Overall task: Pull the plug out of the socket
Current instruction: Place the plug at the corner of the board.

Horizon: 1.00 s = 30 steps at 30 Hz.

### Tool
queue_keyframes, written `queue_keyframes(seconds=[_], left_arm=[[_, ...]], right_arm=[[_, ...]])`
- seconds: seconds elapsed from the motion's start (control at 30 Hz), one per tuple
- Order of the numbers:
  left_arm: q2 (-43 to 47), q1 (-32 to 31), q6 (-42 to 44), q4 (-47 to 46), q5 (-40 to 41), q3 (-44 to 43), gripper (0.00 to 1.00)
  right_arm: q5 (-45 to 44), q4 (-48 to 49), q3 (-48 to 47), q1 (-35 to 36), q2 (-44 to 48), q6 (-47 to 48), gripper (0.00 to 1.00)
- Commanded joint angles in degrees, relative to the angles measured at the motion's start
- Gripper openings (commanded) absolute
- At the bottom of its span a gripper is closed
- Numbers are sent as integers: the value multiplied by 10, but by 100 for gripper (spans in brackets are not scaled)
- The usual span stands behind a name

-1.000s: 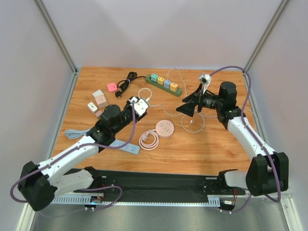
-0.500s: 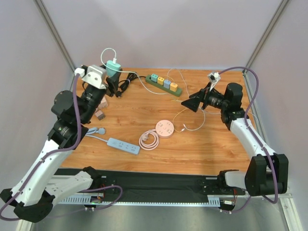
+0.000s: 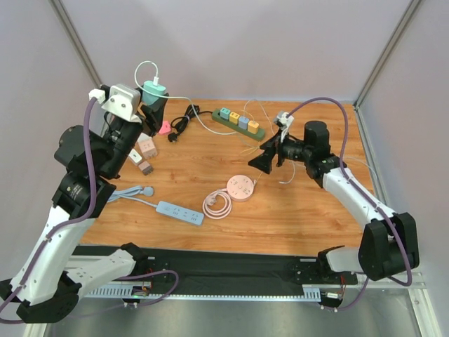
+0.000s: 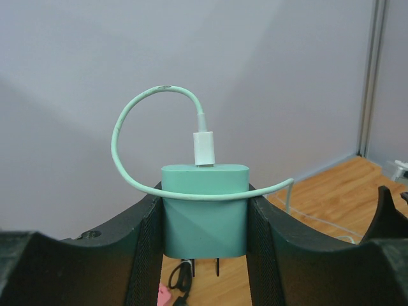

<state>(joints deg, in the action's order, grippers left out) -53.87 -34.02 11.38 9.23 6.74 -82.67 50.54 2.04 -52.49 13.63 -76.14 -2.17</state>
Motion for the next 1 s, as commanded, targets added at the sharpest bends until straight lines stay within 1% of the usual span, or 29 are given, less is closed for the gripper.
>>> queue_keyframes(seconds=[0.0, 0.17, 0.2, 0.27, 0.33, 0.37, 0.4, 0.43, 0.5, 0.6, 0.63, 0.7, 0.73, 0.77, 0.83, 0.87, 0.93, 0.97], left_arm=[[3, 4, -19, 16, 2, -31, 0], [14, 3, -28, 38, -5, -41, 0], [16, 3, -29, 41, -4, -40, 0], [23, 3, -29, 45, 2, -40, 0], [28, 3, -27, 49, 7, -41, 0], [31, 3, -26, 51, 10, -42, 0], [34, 3, -22, 55, 12, -42, 0], [35, 3, -20, 58, 17, -42, 0], [39, 3, -16, 68, 25, -40, 0], [42, 3, -17, 72, 35, -17, 0], [44, 3, -21, 69, 32, -7, 0], [47, 3, -36, 55, 28, 26, 0], [47, 3, -43, 50, 21, 36, 0], [47, 3, -56, 47, 18, 52, 0], [47, 3, -67, 41, 4, 66, 0], [49, 3, -77, 40, 1, 76, 0], [57, 3, -80, 38, -2, 85, 0], [60, 3, -81, 38, -2, 92, 0]], right_arm=[[-107, -66, -56, 59, 0, 152, 100], [-180, -93, -127, 98, -65, 204, 99], [-193, -103, -159, 102, -78, 211, 97], [-207, -129, -187, 106, -116, 225, 91], [-204, -142, -214, 108, -145, 227, 73], [-204, -158, -222, 111, -151, 228, 63], [-207, -167, -230, 115, -158, 225, 33], [-213, -174, -249, 116, -166, 221, 20], [-211, -193, -270, 117, -164, 202, 0], [-166, -204, -329, 117, -148, 157, 0], [-117, -201, -344, 117, -142, 104, 0], [-78, -162, -384, 123, -140, 44, 0], [-53, -146, -395, 126, -141, -22, 0], [-40, -111, -414, 133, -144, -48, 0], [-4, -79, -433, 140, -155, -101, 0], [8, -47, -440, 146, -160, -145, 0], [31, -26, -462, 153, -170, -178, 0], [37, 6, -469, 159, -174, -207, 0]])
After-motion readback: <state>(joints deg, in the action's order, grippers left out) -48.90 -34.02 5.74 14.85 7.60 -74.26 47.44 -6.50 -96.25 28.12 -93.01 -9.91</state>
